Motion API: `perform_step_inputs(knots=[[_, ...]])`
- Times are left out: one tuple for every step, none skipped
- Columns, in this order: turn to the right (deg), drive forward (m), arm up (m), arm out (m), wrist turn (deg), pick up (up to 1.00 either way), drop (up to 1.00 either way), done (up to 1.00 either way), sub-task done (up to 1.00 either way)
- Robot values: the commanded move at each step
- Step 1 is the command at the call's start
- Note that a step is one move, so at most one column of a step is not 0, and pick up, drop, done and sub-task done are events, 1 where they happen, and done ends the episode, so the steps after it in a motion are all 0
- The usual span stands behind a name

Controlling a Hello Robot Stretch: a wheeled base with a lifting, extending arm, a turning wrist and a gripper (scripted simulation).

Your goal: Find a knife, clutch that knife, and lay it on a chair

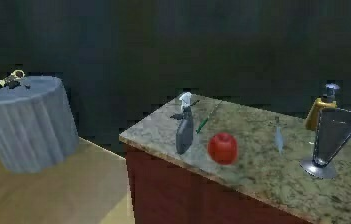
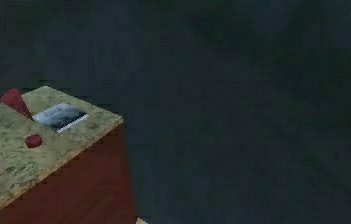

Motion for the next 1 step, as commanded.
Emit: perform_step_inputs(knots=[[-45.0,0.00,0.00,0.00,0.0,0.00,0.00,0.00,0.00]])
